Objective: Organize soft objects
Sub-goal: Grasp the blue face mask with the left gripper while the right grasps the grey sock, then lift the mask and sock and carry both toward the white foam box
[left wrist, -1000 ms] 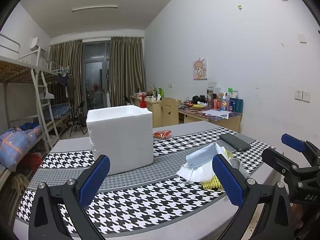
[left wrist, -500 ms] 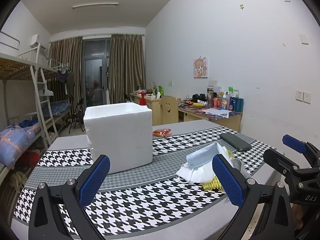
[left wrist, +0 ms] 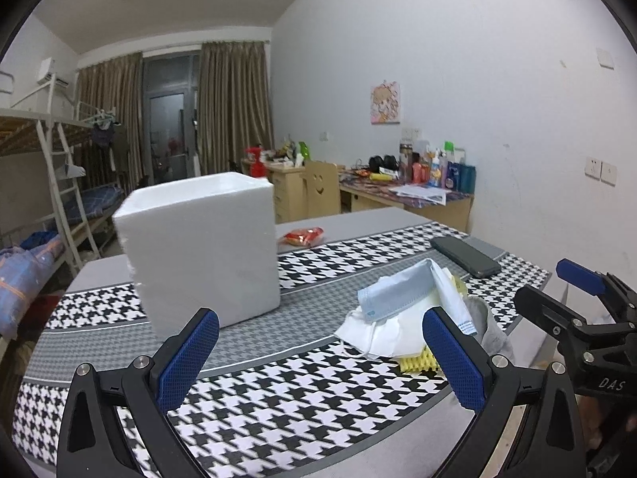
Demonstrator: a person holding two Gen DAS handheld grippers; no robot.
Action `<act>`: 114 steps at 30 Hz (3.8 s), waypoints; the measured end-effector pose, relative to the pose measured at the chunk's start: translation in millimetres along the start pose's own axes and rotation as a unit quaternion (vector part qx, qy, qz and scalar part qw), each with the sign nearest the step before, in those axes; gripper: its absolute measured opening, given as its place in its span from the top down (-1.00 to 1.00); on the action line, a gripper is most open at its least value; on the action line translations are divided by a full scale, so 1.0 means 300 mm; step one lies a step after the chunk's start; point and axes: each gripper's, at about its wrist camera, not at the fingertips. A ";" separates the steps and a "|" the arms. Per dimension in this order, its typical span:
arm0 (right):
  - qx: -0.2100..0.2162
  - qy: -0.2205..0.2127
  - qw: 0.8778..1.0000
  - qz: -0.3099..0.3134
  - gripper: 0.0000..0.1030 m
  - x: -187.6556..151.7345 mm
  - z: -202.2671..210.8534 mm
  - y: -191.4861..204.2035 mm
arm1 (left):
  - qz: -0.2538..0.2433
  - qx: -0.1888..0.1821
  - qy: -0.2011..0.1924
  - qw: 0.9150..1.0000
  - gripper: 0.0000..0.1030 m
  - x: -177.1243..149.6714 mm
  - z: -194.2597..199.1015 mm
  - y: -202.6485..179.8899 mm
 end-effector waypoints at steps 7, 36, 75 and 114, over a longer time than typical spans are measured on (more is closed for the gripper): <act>-0.009 0.021 1.000 0.004 -0.99 0.003 -0.048 -0.025 | -0.006 -0.011 0.023 1.000 -0.98 0.013 -0.072 -0.029; -0.018 0.090 0.996 -0.015 -0.97 -0.103 -0.136 -0.193 | -0.017 -0.080 0.088 0.993 -0.96 0.052 -0.287 -0.242; 0.108 0.168 0.979 -0.033 0.36 -0.179 -0.260 -0.167 | 0.007 -0.131 0.157 0.979 0.88 0.028 -0.384 -0.262; 0.070 0.013 0.997 -0.004 0.86 0.153 -0.012 -0.069 | -0.045 -0.061 0.032 0.997 0.88 0.139 -0.088 -0.056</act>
Point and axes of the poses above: each gripper's, at about its wrist camera, not at the fingertips, and z roughly against the way its jaws point, y to its left, x to its top, and after that the axes turned 7 degrees about z, right-handed
